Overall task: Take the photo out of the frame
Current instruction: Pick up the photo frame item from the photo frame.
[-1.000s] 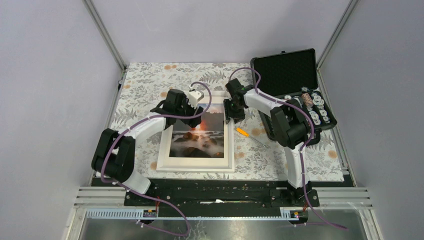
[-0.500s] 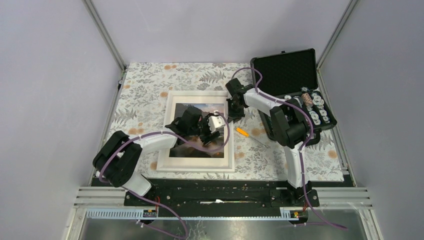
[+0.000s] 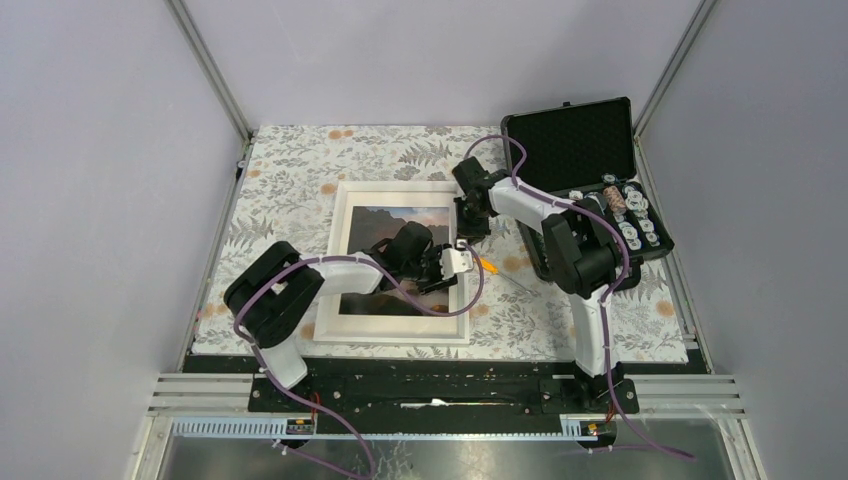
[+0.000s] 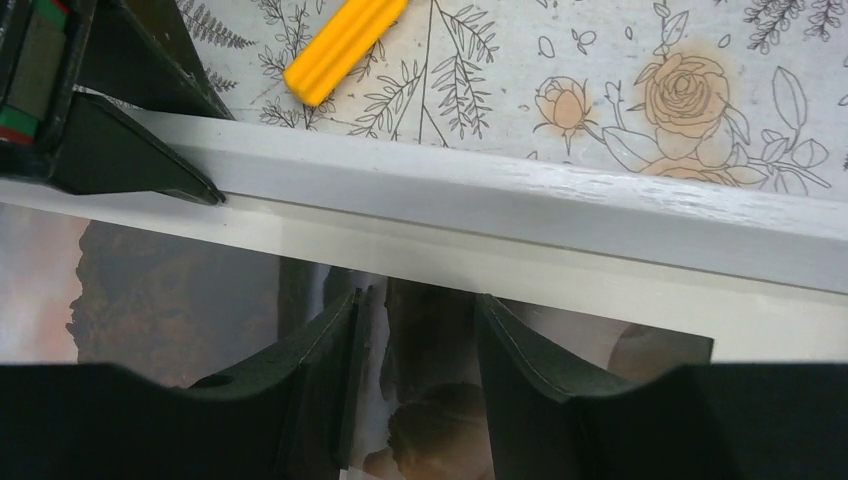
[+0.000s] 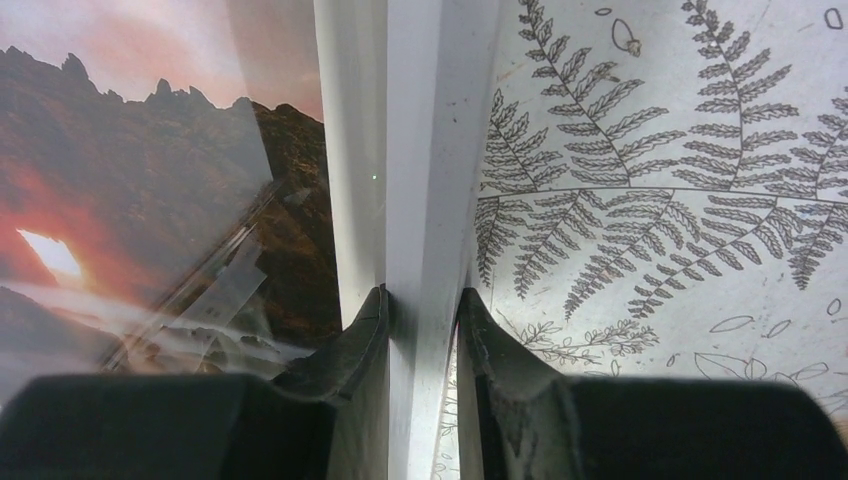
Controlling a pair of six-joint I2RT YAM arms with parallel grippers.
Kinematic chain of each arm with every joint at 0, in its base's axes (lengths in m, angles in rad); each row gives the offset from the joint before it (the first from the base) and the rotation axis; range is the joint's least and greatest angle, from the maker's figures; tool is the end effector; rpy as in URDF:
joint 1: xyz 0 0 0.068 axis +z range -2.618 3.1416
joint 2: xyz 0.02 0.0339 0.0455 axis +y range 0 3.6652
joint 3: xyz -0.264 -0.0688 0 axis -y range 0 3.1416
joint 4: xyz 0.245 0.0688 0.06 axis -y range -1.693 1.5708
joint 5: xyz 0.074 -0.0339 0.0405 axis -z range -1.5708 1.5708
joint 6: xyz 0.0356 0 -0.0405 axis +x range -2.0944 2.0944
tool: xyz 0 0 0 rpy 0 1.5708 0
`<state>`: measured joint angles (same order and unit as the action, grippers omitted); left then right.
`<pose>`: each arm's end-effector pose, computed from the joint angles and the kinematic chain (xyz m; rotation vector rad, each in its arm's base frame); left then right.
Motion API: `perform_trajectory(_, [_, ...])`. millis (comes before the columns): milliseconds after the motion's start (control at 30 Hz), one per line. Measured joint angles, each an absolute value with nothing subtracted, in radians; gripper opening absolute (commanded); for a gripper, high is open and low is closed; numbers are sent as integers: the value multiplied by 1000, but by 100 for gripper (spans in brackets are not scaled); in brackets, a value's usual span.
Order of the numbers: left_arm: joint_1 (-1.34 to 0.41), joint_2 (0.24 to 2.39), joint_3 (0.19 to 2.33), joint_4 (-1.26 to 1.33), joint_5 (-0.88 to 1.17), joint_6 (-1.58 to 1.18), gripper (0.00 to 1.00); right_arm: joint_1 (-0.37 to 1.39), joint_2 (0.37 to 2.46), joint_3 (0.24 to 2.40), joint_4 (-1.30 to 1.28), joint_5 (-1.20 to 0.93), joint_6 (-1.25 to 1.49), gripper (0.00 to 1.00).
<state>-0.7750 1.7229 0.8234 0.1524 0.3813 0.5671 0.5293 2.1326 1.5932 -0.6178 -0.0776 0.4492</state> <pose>0.2321 -0.2459 0.1472 1.5857 1.6846 -0.5470 0.3833 0.2274 0.1623 -0.1344 2.7859 0.3706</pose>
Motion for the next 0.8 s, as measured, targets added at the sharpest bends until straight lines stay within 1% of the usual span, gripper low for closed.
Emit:
perform_trajectory(600, [-779, 1765, 888, 104, 374, 593, 51, 529, 2064, 1578, -649, -81, 442, 0])
perform_trajectory(667, [-779, 1771, 901, 92, 374, 593, 53, 529, 2048, 1579, -654, -87, 440, 0])
perform_trajectory(800, [-779, 1771, 907, 86, 369, 587, 62, 529, 2029, 1581, -657, -107, 437, 0])
